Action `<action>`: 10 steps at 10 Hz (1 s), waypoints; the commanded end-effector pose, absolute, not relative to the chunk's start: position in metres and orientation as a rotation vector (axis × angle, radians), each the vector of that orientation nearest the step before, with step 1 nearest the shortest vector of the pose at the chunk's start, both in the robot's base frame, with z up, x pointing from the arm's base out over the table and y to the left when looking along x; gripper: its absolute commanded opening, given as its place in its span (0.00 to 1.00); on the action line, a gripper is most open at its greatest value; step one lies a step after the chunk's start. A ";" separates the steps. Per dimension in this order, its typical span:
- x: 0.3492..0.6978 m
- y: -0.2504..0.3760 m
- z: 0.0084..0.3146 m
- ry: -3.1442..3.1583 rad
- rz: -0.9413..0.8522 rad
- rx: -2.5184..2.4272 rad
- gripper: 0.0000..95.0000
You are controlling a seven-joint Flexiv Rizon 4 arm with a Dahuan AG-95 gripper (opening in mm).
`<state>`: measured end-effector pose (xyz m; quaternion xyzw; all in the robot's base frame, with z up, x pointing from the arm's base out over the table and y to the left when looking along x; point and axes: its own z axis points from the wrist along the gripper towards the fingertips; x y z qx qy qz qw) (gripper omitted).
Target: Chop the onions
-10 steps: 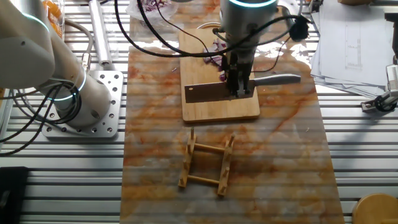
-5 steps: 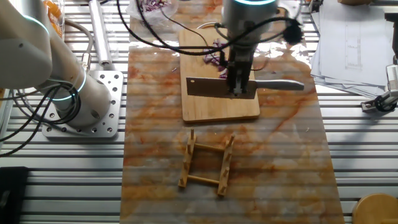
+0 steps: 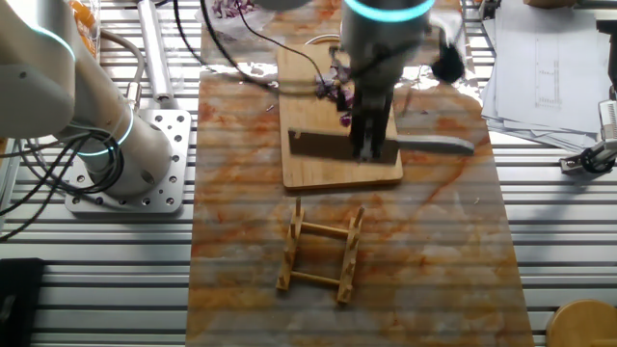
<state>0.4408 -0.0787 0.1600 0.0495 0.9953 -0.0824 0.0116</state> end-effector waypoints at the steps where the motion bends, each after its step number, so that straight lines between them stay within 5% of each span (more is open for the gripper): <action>1: 0.430 -0.103 0.172 3.135 -0.221 0.133 0.00; 10: 0.412 -0.135 0.148 3.149 -0.165 0.154 0.00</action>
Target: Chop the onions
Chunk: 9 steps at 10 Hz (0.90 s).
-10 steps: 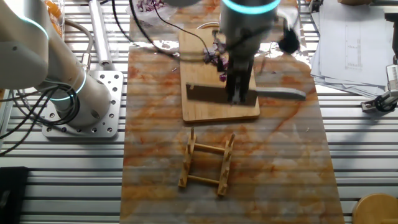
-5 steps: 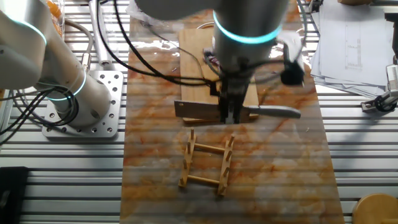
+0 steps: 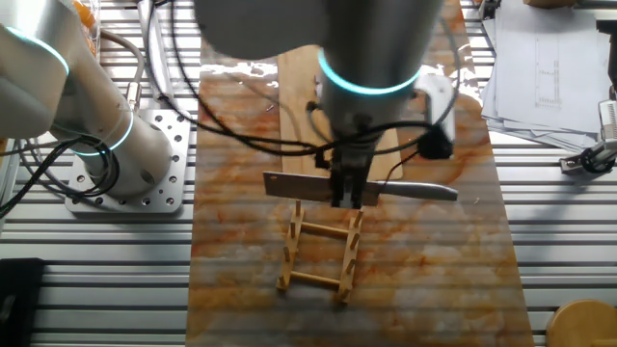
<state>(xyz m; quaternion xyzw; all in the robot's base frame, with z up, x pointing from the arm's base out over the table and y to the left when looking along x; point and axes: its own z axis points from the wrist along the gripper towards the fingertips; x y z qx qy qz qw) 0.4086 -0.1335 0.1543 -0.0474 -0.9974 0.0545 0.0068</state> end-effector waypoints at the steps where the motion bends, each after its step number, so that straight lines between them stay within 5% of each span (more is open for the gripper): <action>1: 0.410 -0.137 0.145 -3.120 0.159 -0.154 0.00; 9: 0.410 -0.146 0.124 -3.102 0.117 -0.164 0.00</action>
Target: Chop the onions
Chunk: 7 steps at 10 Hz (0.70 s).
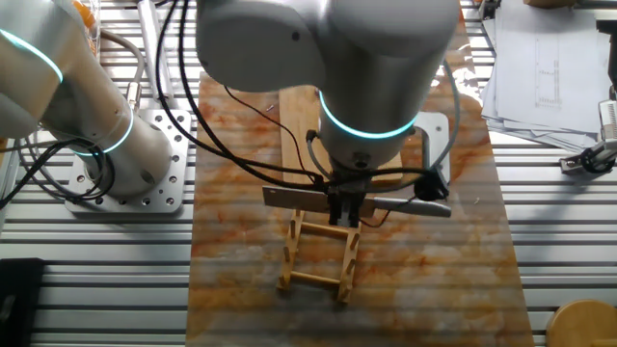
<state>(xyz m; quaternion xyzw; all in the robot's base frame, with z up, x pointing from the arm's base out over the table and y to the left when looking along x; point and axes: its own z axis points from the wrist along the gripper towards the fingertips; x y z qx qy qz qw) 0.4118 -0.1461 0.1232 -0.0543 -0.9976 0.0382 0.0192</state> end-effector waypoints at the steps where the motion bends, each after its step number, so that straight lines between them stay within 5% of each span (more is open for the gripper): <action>1: 0.409 -0.147 0.121 -3.101 0.109 -0.165 0.00; 7: 0.407 -0.151 0.093 -3.097 0.084 -0.161 0.00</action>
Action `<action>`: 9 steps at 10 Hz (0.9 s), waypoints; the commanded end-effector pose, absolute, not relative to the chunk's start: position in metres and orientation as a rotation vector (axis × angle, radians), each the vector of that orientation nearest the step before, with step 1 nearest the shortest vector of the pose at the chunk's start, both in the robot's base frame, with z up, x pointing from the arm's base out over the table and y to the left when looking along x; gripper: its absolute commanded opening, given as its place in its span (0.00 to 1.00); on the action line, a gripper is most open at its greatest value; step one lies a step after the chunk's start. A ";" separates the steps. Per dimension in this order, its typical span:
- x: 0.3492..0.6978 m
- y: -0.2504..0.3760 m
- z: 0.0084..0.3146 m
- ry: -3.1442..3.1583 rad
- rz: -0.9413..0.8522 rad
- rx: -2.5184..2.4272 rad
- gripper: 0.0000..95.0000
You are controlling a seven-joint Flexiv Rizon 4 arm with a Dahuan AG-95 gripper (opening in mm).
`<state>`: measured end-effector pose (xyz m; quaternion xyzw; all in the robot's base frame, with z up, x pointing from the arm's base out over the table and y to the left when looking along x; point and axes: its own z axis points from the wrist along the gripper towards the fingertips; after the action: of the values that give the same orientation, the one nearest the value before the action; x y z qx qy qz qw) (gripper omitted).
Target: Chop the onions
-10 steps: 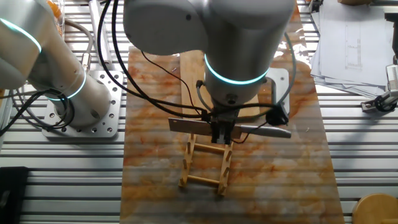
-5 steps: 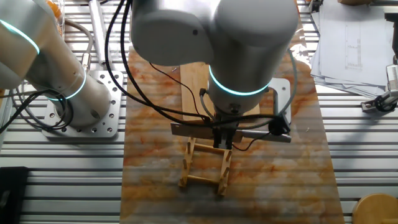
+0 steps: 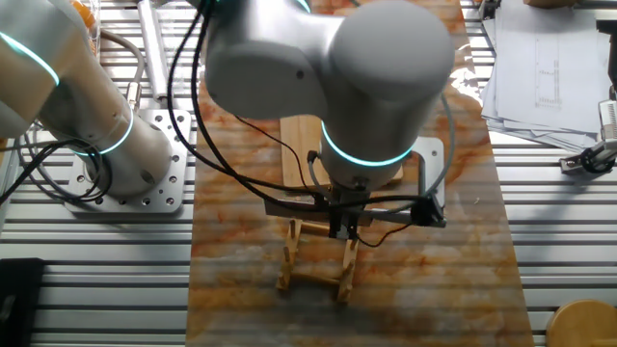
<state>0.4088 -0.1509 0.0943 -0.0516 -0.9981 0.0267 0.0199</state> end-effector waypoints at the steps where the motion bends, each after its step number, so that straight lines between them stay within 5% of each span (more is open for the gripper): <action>1: 0.407 -0.150 0.089 -3.097 0.082 -0.163 0.00; 9: 0.411 -0.149 0.061 -3.094 0.081 -0.152 0.00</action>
<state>0.4117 -0.1486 0.0586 -0.0485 -0.9983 0.0252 0.0212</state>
